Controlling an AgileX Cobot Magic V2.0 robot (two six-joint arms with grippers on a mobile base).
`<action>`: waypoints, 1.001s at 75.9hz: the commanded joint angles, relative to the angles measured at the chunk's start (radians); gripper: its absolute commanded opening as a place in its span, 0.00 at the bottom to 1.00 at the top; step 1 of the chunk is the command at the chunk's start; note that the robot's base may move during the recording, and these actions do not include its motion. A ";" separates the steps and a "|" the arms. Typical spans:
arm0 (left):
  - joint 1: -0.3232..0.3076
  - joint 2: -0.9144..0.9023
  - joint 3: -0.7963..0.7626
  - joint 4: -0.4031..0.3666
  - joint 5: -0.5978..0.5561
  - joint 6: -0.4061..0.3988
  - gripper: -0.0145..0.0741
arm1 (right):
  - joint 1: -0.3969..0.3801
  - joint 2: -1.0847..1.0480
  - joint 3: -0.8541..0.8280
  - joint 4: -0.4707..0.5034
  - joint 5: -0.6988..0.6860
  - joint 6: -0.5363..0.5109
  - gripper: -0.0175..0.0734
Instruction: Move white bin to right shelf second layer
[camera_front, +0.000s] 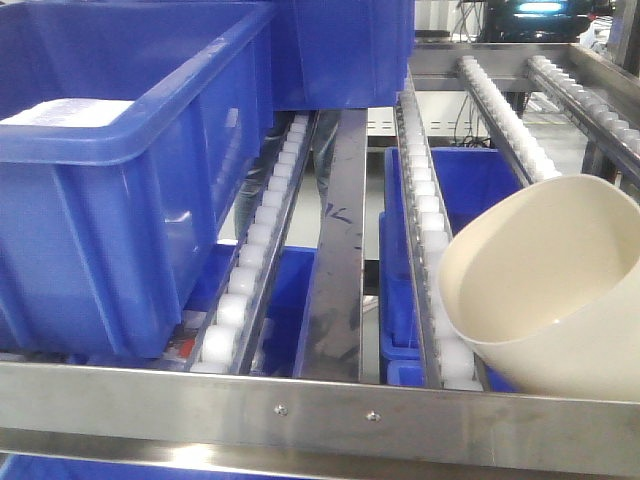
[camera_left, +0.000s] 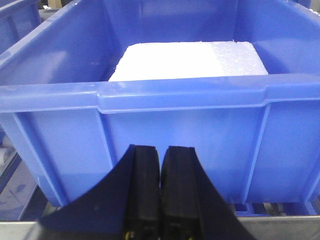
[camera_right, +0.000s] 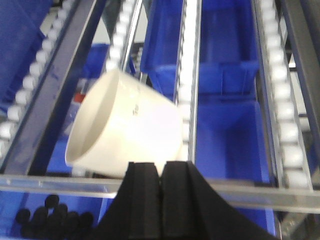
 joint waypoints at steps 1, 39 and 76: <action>-0.003 -0.014 0.037 0.000 -0.086 -0.005 0.26 | -0.004 0.006 -0.031 0.002 -0.023 -0.012 0.22; -0.003 -0.014 0.037 0.000 -0.086 -0.005 0.26 | -0.004 -0.002 0.011 -0.125 -0.298 -0.200 0.22; -0.003 -0.014 0.037 0.000 -0.086 -0.005 0.26 | -0.005 -0.129 0.377 -0.034 -0.580 -0.219 0.22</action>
